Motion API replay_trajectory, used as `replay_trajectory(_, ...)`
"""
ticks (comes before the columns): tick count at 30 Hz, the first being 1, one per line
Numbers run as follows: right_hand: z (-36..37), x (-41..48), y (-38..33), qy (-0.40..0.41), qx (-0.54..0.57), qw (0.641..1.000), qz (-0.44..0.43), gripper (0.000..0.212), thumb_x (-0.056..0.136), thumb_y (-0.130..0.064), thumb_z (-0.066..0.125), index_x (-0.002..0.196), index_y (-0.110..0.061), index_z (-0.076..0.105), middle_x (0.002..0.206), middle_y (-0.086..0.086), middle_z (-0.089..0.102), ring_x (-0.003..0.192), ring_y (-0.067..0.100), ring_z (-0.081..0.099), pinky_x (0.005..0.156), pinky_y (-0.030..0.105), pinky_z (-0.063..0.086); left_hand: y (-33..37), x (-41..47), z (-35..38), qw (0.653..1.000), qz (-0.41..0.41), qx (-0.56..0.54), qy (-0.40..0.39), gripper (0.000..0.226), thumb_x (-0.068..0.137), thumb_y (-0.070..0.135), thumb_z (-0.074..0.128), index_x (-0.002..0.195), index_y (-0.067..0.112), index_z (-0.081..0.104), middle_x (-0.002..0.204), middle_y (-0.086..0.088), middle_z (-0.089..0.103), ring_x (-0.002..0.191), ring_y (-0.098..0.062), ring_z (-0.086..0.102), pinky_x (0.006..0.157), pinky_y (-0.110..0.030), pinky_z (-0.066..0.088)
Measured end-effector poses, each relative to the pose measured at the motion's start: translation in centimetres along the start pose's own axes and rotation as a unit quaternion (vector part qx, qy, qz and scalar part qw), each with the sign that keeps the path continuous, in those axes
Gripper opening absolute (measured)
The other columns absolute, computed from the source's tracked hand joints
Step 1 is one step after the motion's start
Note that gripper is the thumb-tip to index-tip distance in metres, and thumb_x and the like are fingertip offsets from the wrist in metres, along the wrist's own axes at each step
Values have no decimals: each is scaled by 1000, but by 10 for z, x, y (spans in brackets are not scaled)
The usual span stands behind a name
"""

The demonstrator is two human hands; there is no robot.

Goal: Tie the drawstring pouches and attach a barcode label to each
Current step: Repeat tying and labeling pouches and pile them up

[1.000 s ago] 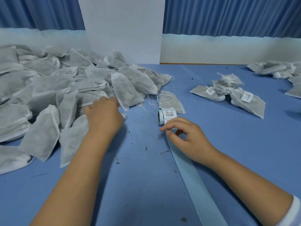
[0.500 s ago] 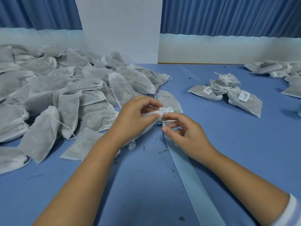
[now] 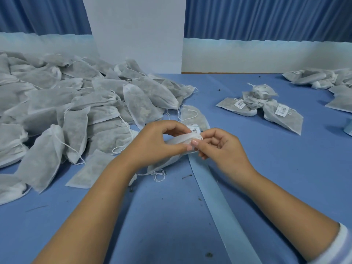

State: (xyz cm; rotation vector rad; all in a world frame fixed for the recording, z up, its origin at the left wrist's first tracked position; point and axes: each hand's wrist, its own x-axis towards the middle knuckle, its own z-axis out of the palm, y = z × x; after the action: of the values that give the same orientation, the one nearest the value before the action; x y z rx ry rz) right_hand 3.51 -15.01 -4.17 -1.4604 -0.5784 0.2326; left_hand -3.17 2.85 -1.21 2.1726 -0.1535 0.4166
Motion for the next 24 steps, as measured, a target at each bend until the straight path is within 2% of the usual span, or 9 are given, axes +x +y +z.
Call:
replay_trajectory(2, -1, 0, 0, -8, -2, 1000, 10, 25, 71, -25, 77, 87, -11, 64, 68, 0, 68, 57, 12, 60, 59, 20, 51, 0, 0, 0, 1000, -5, -1, 2, 20, 80, 16, 82, 90, 30, 73, 90, 20, 73, 88, 6, 65, 80, -5, 43)
replay_trajectory(6, -2, 1, -1, -37, -9, 999, 35, 16, 83, -4, 72, 95, -13, 68, 70, 0, 70, 59, 10, 59, 60, 19, 50, 0, 0, 0, 997, 24, 54, 50, 29, 85, 11, 67, 93, 38, 68, 91, 9, 69, 87, -1, 60, 80, -8, 41)
replay_trajectory(10, -5, 1, -7, -78, -104, 990, 63, 14, 87, -7, 69, 80, -18, 74, 66, -7, 66, 56, 6, 54, 57, 16, 47, -3, 0, -5, 988, 9, 144, 62, 25, 85, 10, 59, 94, 25, 77, 87, 2, 55, 75, -10, 51, 74, -24, 41)
replay_trajectory(12, -6, 0, -11, -110, -109, 984, 91, 24, 90, -8, 65, 72, -22, 72, 68, -6, 64, 60, 7, 54, 58, 19, 46, -3, -1, -6, 988, -5, 153, 29, 19, 82, 12, 59, 84, 17, 77, 91, 6, 53, 83, -13, 54, 79, -26, 42)
replay_trajectory(15, -5, -1, -15, -134, -44, 983, 117, 26, 87, -14, 57, 67, -23, 69, 77, 0, 66, 69, 11, 57, 56, 21, 44, 4, -3, -2, 992, -27, 99, -75, 23, 72, 28, 55, 77, 16, 74, 100, 13, 60, 97, -3, 56, 91, -18, 39)
replay_trajectory(17, -5, 0, -17, -142, -17, 983, 117, 20, 86, -20, 56, 69, -21, 66, 73, 3, 65, 64, 13, 56, 52, 20, 40, 7, -3, 3, 992, -41, 50, -107, 13, 78, 30, 67, 78, 18, 72, 93, 10, 69, 93, -1, 62, 89, -15, 43)
replay_trajectory(19, -9, 0, -17, -139, -18, 984, 109, 23, 93, -19, 58, 71, -22, 63, 61, 1, 58, 52, 11, 48, 47, 17, 36, 8, -3, 5, 991, -63, 11, -119, 8, 86, 23, 73, 80, 17, 70, 83, 6, 72, 80, -3, 64, 80, -17, 47)
replay_trajectory(21, -13, 0, -19, -133, -41, 985, 100, 26, 95, -18, 59, 71, -26, 65, 53, -3, 48, 45, 8, 38, 44, 14, 32, 7, -2, 2, 987, -90, -28, -128, 8, 90, 17, 69, 83, 12, 71, 82, -6, 73, 71, -10, 61, 74, -22, 48)
replay_trajectory(24, -16, 0, -21, -100, -105, 989, 27, 19, 89, -14, 68, 74, -25, 70, 56, 1, 44, 49, 7, 35, 47, 13, 30, 6, -1, -3, 989, -97, -77, -77, 13, 93, 16, 65, 84, 11, 73, 78, -2, 74, 69, -8, 62, 72, -18, 48)
